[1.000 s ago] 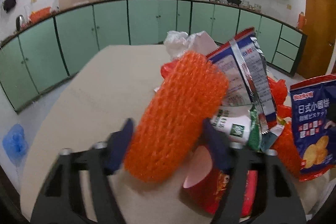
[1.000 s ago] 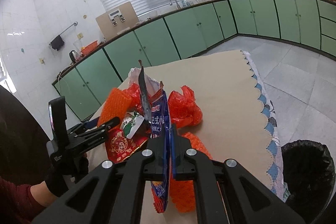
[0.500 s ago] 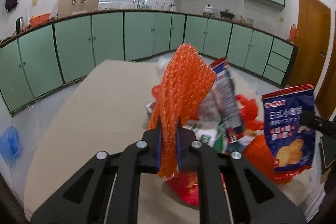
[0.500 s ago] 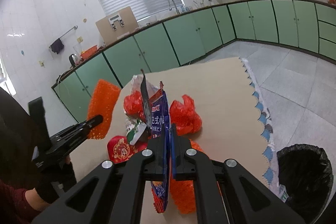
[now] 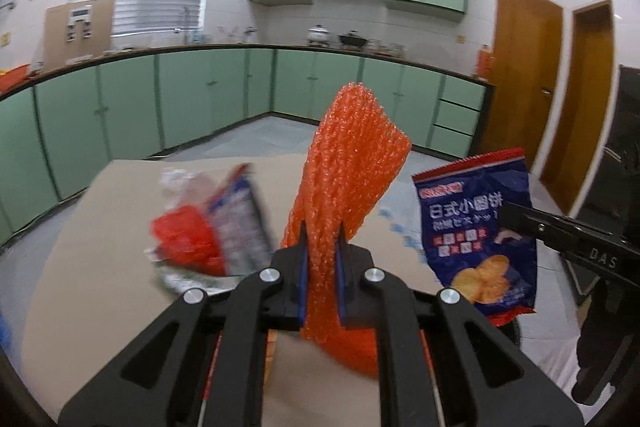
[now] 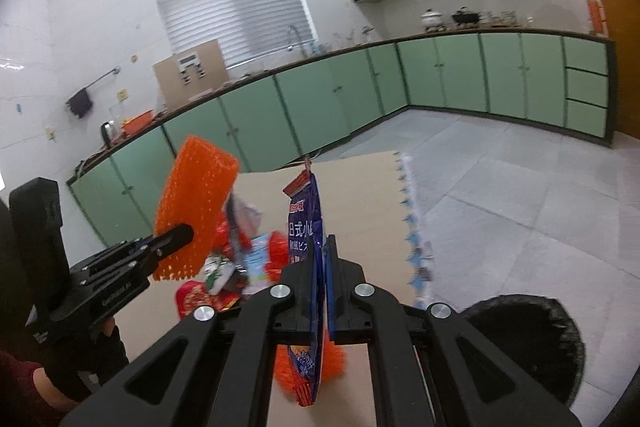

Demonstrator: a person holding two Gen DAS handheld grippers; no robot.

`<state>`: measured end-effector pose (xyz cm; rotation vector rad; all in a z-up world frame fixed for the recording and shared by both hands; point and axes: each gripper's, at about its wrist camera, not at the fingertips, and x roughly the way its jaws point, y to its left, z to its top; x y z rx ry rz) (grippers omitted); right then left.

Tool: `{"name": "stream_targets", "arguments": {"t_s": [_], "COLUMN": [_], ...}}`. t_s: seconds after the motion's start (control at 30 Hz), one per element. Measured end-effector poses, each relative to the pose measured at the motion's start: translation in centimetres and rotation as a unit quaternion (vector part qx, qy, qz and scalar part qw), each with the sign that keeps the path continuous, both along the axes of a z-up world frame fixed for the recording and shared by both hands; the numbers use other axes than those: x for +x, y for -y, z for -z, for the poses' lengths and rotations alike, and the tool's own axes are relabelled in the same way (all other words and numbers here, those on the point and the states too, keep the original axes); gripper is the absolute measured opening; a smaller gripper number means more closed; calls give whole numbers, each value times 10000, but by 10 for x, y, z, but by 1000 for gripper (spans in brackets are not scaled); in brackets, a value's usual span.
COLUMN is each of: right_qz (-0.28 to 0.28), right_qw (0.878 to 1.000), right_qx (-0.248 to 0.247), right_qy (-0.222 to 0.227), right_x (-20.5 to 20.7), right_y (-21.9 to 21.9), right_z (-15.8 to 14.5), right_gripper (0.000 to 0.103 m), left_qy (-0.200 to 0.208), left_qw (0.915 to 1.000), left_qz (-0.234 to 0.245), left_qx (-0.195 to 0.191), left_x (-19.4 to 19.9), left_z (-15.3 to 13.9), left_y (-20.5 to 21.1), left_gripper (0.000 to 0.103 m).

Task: Collect trash
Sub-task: 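Carry both items over the black bin and open both grippers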

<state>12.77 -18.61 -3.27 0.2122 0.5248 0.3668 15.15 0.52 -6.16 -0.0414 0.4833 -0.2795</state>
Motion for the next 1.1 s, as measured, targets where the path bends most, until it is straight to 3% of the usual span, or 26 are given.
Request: {"name": "stream_targets", "arguments": {"t_s": [0.43, 0.87, 1.1], "right_qz": [1326, 2427, 2777], "right_qw": [9909, 9664, 9525], "right_qx": [-171, -174, 52], "right_qy": [-168, -832, -1245], "right_x": [-20, -31, -28], "right_y": [102, 196, 223], "right_z": [10, 68, 100], "right_gripper": [4, 4, 4], "left_qy": [-350, -756, -1146], "left_qw": [9911, 9722, 9617], "left_qz": [1283, 2205, 2451], "left_qx": [-42, 224, 438], "left_x": [27, 48, 61], "left_z": [28, 73, 100], "left_y": [119, 238, 275], "left_gripper": [9, 9, 12]}}
